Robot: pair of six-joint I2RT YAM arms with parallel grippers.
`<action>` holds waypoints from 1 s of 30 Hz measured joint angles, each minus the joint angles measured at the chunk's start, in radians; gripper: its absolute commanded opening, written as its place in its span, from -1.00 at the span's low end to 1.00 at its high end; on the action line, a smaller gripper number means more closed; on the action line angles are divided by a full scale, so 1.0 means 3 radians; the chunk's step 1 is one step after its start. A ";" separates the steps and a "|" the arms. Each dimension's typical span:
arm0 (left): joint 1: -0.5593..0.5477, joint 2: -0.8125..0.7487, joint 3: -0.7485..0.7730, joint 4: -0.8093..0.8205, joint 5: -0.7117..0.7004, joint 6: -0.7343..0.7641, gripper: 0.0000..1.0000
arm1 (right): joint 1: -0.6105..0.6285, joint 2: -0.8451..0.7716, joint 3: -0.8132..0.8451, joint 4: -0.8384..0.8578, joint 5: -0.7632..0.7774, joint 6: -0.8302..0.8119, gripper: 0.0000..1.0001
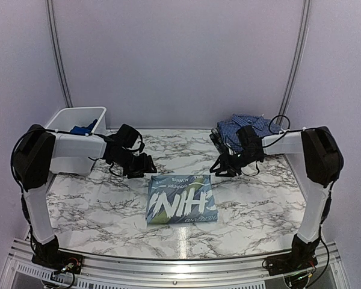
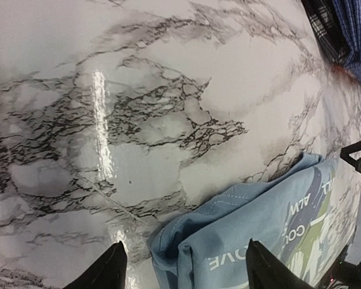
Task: Fold and stack the mixed laundry pile
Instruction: Fold the 2/3-rectangle-folded T-shirt at the center of the board, then smooth out the square-folded T-shirt at the center of the board.
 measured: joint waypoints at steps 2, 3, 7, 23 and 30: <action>0.0023 -0.0118 -0.0009 -0.0023 -0.0062 0.0038 0.73 | -0.0064 -0.0127 0.0050 -0.0047 0.0032 -0.0028 -0.13; 0.0033 -0.0223 -0.0025 -0.0027 -0.0086 0.0058 0.82 | -0.0090 -0.0243 0.0083 -0.0072 0.0037 -0.0053 -0.17; -0.0005 -0.0743 -0.0137 0.0032 -0.0060 0.0186 0.98 | -0.0081 -0.0712 0.0056 0.0022 -0.0084 -0.0048 -0.20; -0.0514 -0.0067 -0.0554 0.1536 0.0621 -0.0365 0.98 | 0.0546 0.0050 -0.0403 0.1263 -0.0612 0.0557 -0.23; -0.0121 0.0252 -0.0547 0.1853 0.0608 -0.0496 0.98 | 0.0193 0.0656 -0.0036 0.1348 -0.0801 0.0455 -0.20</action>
